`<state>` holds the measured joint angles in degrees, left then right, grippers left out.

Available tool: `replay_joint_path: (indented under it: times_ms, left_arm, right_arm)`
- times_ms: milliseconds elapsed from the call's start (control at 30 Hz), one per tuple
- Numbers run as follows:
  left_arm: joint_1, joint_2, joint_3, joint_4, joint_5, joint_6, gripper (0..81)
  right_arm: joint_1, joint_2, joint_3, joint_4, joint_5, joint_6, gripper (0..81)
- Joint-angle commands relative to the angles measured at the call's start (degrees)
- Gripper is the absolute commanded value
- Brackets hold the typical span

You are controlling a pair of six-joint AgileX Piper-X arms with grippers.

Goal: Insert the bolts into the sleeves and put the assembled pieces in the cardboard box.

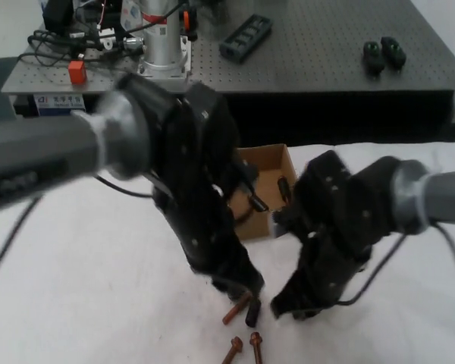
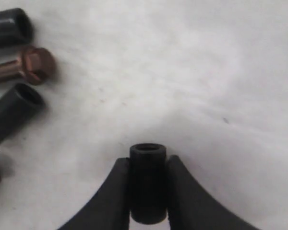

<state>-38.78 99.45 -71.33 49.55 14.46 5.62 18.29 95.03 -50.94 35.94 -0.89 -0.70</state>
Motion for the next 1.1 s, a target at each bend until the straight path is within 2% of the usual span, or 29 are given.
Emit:
replay_joint_path:
  times_ms: [0,100,300,700,767,867,1000,1067]
  left_arm:
    - [-1.7,2.1,0.1,1.9,-1.7,2.1,33.2]
    - [-2.7,4.2,0.1,4.4,-1.8,1.6,36.0]
    - [-4.1,6.5,0.1,4.5,-1.6,1.2,36.0]
    - [-4.4,10.7,0.1,4.2,-1.4,0.8,35.1]
    - [-4.4,11.4,0.1,3.2,-1.4,-0.1,32.3]
    - [-4.4,11.4,0.1,1.6,-1.4,-1.4,21.7]
    - [-4.4,11.6,0.1,1.5,-1.4,-2.0,0.1]
    - [-4.4,11.5,0.1,1.5,-1.3,-2.0,0.1]
  right_arm:
    - [-1.8,-4.9,1.9,0.3,0.1,-0.2,3.0]
    - [-4.7,-11.9,6.2,0.2,0.1,-0.2,3.0]
    - [-9.1,-24.2,11.5,0.3,-0.1,-0.2,3.0]
    - [-10.2,-32.3,12.1,2.3,-0.1,0.0,3.0]
    - [-10.2,-32.7,12.1,2.4,-0.1,0.2,3.0]
    - [-10.2,-33.4,12.1,2.7,-0.1,0.3,3.0]
    - [-10.2,-35.1,12.1,3.1,-0.1,0.7,3.0]
    - [-10.2,-36.5,12.1,3.1,-0.1,0.7,3.0]
